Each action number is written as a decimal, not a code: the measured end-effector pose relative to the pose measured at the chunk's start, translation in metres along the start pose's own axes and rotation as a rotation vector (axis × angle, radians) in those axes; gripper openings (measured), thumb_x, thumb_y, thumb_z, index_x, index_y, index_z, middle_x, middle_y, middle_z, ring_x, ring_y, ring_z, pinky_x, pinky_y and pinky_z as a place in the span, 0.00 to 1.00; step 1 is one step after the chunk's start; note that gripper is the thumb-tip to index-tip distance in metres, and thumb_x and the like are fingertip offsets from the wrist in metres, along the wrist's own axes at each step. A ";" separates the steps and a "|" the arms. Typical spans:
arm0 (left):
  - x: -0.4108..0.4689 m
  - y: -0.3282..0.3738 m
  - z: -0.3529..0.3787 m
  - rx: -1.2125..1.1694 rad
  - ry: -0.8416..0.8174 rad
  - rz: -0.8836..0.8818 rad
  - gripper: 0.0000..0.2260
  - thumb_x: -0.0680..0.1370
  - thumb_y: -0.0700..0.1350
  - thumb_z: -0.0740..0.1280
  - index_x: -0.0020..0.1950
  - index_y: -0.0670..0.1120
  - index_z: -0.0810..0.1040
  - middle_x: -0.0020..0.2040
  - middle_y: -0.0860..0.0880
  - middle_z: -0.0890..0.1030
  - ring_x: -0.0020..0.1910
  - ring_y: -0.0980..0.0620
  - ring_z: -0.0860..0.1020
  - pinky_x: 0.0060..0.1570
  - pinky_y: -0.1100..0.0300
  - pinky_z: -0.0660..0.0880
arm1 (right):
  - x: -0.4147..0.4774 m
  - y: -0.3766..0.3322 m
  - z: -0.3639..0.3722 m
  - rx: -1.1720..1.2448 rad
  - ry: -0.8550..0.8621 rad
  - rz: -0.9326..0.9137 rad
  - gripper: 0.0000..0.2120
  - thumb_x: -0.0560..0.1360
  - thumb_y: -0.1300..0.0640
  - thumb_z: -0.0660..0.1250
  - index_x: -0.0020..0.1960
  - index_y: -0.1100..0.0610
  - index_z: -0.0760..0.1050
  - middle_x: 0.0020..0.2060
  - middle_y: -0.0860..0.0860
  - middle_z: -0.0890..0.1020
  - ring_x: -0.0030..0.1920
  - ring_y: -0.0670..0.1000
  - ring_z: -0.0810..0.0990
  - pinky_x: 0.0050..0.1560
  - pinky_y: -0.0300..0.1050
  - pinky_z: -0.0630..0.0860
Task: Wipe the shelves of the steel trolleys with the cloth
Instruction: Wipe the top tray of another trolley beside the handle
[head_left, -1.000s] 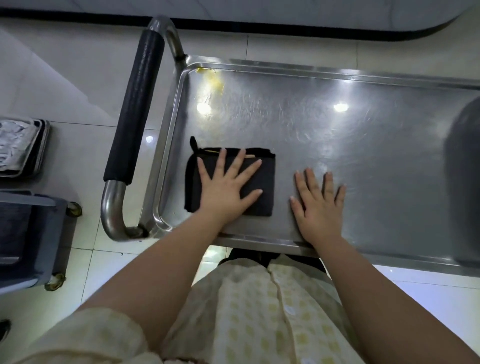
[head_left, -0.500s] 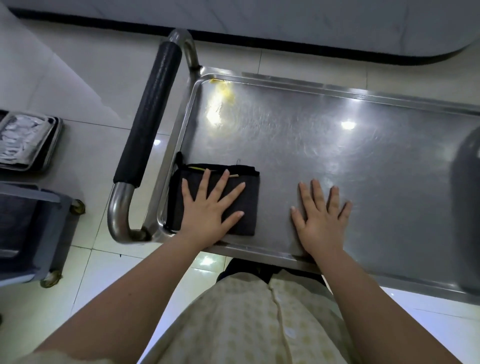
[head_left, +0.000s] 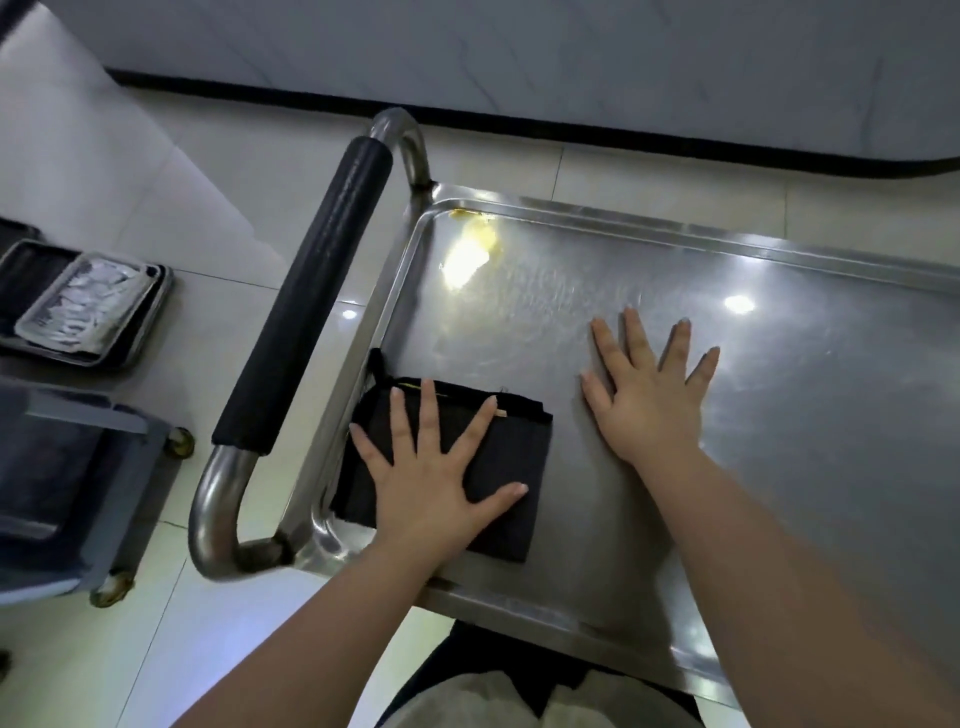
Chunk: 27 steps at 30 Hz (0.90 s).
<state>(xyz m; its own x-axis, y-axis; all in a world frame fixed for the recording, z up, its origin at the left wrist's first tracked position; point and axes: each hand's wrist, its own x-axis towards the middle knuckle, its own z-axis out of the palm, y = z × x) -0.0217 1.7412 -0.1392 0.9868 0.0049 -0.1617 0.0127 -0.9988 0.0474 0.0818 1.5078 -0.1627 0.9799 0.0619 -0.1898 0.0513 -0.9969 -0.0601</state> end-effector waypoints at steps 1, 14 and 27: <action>0.015 -0.001 -0.001 -0.002 0.020 0.038 0.39 0.69 0.80 0.43 0.77 0.68 0.41 0.80 0.43 0.42 0.77 0.37 0.38 0.66 0.25 0.40 | 0.000 0.001 0.001 0.007 0.004 0.000 0.29 0.77 0.32 0.35 0.76 0.36 0.35 0.78 0.44 0.42 0.77 0.66 0.39 0.70 0.72 0.34; 0.219 0.026 -0.026 -0.032 -0.023 0.032 0.39 0.66 0.82 0.40 0.74 0.71 0.37 0.80 0.45 0.40 0.78 0.39 0.39 0.68 0.27 0.39 | 0.008 0.001 -0.004 0.024 0.015 0.042 0.30 0.77 0.32 0.40 0.76 0.35 0.35 0.79 0.43 0.42 0.77 0.63 0.35 0.70 0.72 0.34; 0.098 0.021 -0.007 -0.020 0.023 -0.072 0.36 0.69 0.80 0.39 0.74 0.71 0.37 0.80 0.45 0.39 0.77 0.40 0.36 0.68 0.28 0.36 | 0.040 0.018 -0.026 0.042 -0.008 0.025 0.29 0.78 0.35 0.42 0.78 0.40 0.51 0.79 0.50 0.52 0.76 0.68 0.43 0.74 0.65 0.37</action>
<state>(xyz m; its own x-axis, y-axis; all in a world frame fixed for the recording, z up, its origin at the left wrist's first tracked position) 0.0768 1.7215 -0.1474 0.9866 0.0779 -0.1432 0.0867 -0.9947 0.0560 0.1273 1.4915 -0.1455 0.9792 0.0373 -0.1996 0.0183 -0.9952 -0.0962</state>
